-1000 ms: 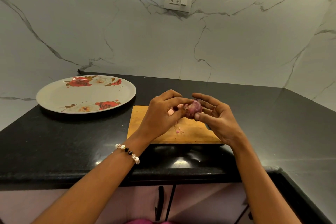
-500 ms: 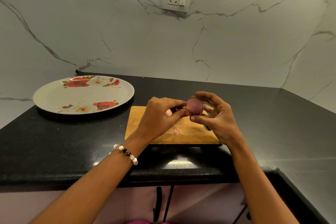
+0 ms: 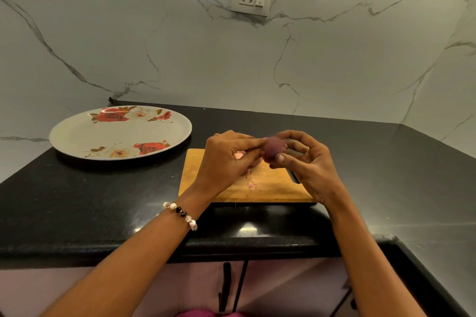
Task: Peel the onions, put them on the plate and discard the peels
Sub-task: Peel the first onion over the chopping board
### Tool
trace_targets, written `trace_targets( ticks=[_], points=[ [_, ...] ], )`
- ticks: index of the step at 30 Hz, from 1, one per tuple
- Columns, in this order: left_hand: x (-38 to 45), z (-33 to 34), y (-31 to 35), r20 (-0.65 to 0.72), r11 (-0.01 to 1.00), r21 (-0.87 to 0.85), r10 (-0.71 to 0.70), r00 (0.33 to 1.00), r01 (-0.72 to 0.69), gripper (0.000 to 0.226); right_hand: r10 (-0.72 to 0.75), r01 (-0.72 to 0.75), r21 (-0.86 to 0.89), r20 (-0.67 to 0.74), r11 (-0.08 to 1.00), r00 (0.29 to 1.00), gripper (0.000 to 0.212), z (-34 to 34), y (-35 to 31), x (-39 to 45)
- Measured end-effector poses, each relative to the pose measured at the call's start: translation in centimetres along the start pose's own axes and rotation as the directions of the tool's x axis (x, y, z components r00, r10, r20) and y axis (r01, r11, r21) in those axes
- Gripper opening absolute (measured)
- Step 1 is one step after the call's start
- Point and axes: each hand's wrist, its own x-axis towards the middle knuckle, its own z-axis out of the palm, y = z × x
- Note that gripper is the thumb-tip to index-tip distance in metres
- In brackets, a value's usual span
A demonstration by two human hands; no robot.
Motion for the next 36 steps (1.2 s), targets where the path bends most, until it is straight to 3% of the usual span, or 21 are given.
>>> trace_targets(
  ticks=[5, 12, 16, 23, 31, 36],
  points=[
    [0.1, 0.1, -0.4, -0.016, 1.0, -0.009, 0.005, 1.0, -0.005, 0.021, 0.024, -0.024, -0.04, 0.006, 0.999, 1.0, 0.045, 0.0, 0.0, -0.1],
    [0.1, 0.6, -0.3, 0.06, 0.996, 0.045, 0.071, 0.996, -0.073, 0.009, 0.065, -0.065, -0.026, -0.006, 0.998, 0.998, 0.045, 0.5, -0.5, -0.2],
    [0.0, 0.8, -0.4, 0.08, 0.981, 0.175, 0.067, 0.995, -0.08, 0.018, 0.069, -0.07, -0.019, -0.016, 0.997, 0.997, 0.044, 0.6, -0.5, -0.2],
    [0.0, 1.0, -0.4, 0.085, 0.988, 0.154, -0.019, 0.996, 0.006, 0.035, 0.094, -0.091, 0.043, -0.088, 0.995, 0.992, 0.041, 0.4, -0.6, -0.1],
    [0.1, 0.8, -0.7, 0.013, 0.988, 0.154, -0.026, 1.0, 0.023, 0.027, 0.149, -0.099, 0.227, -0.214, 0.969, 0.965, 0.032, 0.1, -0.8, 0.1],
    [-0.1, 1.1, -1.0, 0.034, 0.963, 0.26, 0.062, 0.997, -0.069, 0.026, 0.172, -0.128, 0.245, -0.167, 0.961, 0.971, 0.033, 0.2, -0.9, 0.1]
  ],
)
